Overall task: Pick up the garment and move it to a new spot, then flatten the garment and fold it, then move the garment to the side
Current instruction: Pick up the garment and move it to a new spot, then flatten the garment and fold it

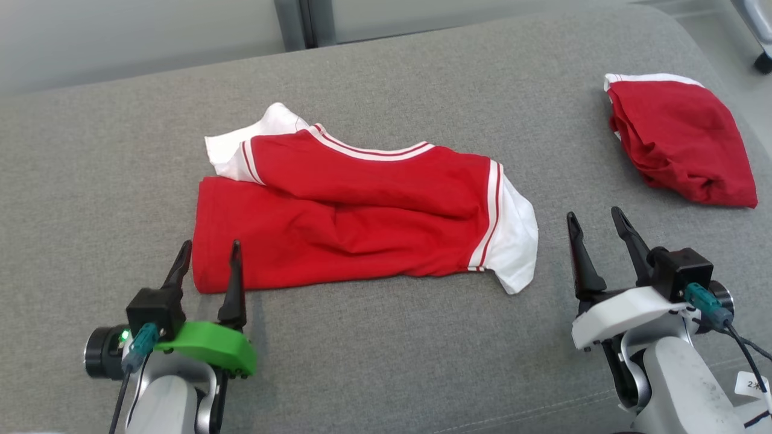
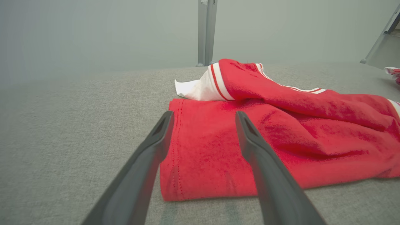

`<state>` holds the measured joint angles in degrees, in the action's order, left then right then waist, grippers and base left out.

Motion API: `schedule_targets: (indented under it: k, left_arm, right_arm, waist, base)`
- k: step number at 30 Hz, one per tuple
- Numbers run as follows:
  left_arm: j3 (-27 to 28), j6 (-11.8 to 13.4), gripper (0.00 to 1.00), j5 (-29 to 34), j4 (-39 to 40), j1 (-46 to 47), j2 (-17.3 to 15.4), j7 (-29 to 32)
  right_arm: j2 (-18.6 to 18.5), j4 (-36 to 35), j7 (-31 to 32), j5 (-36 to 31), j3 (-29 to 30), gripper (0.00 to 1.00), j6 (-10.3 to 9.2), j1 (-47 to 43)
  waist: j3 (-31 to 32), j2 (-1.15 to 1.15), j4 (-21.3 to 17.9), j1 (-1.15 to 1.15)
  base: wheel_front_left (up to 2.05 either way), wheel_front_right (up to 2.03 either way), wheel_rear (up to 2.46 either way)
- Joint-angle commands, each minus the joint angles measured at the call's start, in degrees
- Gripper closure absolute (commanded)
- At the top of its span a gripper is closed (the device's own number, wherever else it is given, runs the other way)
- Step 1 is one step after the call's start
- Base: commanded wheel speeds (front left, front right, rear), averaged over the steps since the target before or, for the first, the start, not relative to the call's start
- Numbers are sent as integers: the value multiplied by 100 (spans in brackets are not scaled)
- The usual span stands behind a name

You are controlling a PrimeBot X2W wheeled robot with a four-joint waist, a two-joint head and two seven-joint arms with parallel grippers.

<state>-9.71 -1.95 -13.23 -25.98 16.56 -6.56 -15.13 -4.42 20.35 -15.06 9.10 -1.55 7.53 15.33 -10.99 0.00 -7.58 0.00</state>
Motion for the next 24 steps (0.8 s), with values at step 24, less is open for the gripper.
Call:
schedule_targets:
  k: [24]
  left_arm:
    - [1175, -187, 0, 487, 479, -1778, 363, 0]
  right_arm:
    - [61, 257, -15, -65, -37, 0, -9, -814]
  waist:
    - [1073, 0, 372, 0]
  base:
    - [0, 0, 0]
